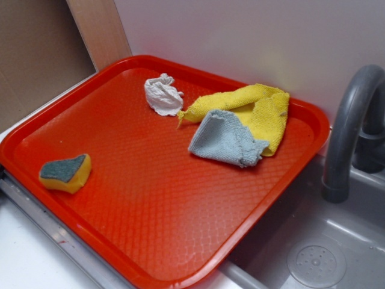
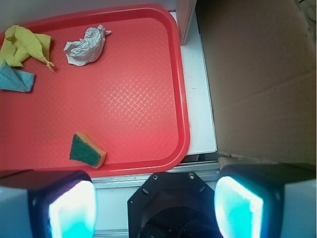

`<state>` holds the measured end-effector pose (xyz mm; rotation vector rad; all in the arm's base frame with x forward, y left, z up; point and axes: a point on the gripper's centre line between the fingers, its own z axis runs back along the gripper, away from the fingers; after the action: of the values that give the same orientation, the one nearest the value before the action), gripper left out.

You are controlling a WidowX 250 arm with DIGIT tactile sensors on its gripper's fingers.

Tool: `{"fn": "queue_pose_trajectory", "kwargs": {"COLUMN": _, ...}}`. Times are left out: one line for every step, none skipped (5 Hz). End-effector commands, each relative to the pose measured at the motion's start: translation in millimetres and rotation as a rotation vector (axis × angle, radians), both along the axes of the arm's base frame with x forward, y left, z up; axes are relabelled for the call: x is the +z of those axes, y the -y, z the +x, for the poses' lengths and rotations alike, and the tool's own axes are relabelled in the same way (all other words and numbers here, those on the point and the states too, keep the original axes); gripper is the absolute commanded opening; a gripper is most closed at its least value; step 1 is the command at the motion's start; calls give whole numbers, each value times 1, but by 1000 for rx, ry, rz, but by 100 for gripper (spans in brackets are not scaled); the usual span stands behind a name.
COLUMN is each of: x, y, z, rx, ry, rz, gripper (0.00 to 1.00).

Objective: Grab the blue cloth.

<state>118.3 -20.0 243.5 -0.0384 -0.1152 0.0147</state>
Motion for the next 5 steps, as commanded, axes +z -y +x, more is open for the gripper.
{"fn": "queue_pose_trajectory", "kwargs": {"x": 0, "y": 0, "z": 0, "rx": 0, "ry": 0, "rz": 0, "gripper": 100}}
{"fn": "queue_pose_trajectory", "kwargs": {"x": 8, "y": 15, "z": 24, "rx": -77, "ry": 55, "rz": 4, "gripper": 100}}
{"fn": "queue_pose_trajectory", "kwargs": {"x": 5, "y": 39, "z": 39, "rx": -212, "ry": 115, "rz": -12, "gripper": 100}}
{"fn": "queue_pose_trajectory", "kwargs": {"x": -9, "y": 83, "z": 68, "rx": -462, "ry": 167, "rz": -24, "gripper": 100}}
{"fn": "queue_pose_trajectory", "kwargs": {"x": -24, "y": 127, "z": 91, "rx": -660, "ry": 189, "rz": -47, "gripper": 100}}
